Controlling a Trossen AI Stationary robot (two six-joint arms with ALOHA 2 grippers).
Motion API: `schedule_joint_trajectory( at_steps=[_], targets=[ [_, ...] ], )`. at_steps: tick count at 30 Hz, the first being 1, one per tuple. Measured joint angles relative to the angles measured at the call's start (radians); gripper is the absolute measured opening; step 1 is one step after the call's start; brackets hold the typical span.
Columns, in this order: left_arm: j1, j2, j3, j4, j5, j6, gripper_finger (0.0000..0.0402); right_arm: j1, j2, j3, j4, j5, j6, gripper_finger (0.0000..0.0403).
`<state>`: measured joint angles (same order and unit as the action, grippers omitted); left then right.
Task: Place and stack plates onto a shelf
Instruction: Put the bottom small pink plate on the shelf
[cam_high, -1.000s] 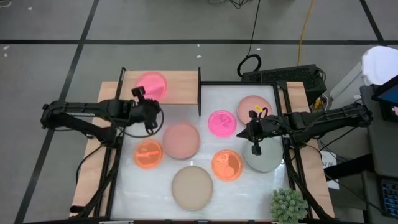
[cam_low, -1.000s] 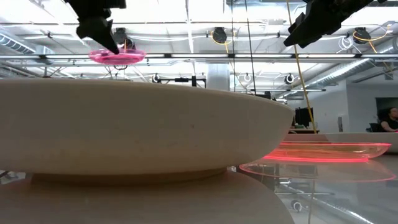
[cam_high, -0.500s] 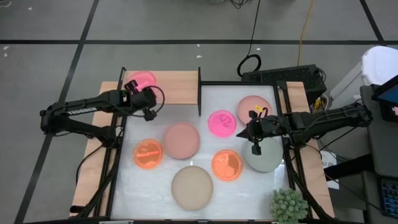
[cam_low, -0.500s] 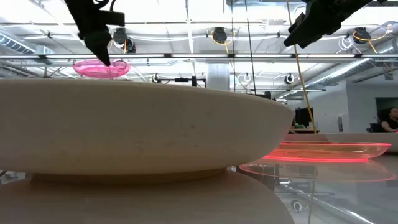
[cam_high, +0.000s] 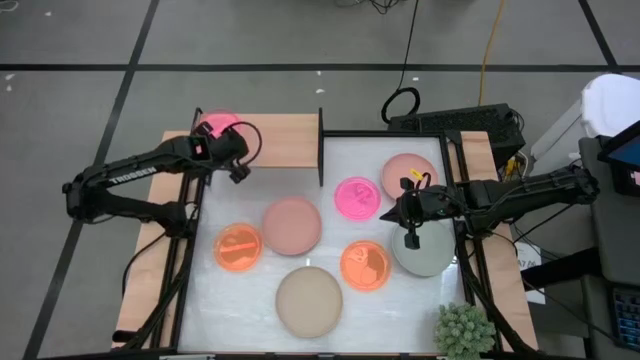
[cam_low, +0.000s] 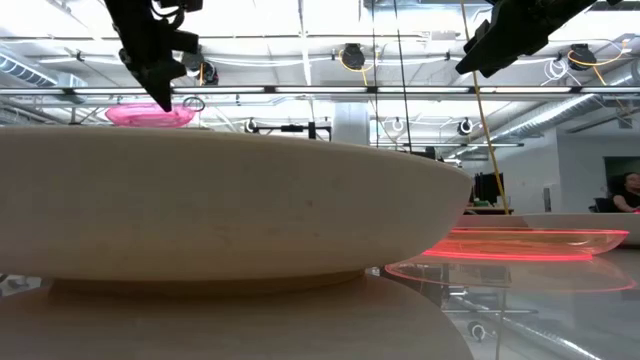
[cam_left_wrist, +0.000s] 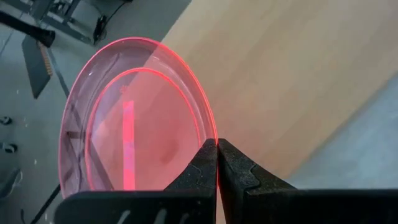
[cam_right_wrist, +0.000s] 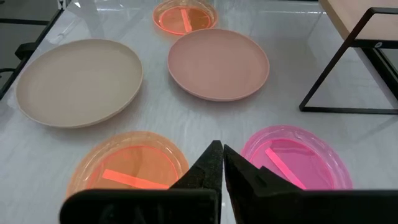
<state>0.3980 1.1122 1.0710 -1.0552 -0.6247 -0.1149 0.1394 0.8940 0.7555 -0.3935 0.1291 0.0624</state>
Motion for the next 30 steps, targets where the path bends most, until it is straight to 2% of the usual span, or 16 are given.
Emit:
schedule_joint_trajectory(
  at_steps=[8,11,20,26,30],
  targets=[
    [0.041,0.0,-0.034,0.055,0.013,-0.034,0.0001,0.0,0.0,0.0,0.0,0.0,-0.002,0.0],
    [0.048,0.0,-0.094,0.126,0.031,0.01,0.0001,0.0,0.0,0.0,0.0,0.0,-0.003,0.0],
    [0.058,0.0,-0.221,0.245,-0.004,0.109,0.0001,0.0,0.0,0.0,0.0,0.0,-0.025,0.0],
    [0.077,0.0,-0.234,0.246,-0.006,0.11,0.0004,0.0,0.0,0.0,0.0,0.0,-0.026,0.0],
    [0.09,0.0,-0.234,0.249,-0.007,0.105,0.0028,0.0,0.0,0.0,0.0,0.0,-0.026,0.0]
  ],
)
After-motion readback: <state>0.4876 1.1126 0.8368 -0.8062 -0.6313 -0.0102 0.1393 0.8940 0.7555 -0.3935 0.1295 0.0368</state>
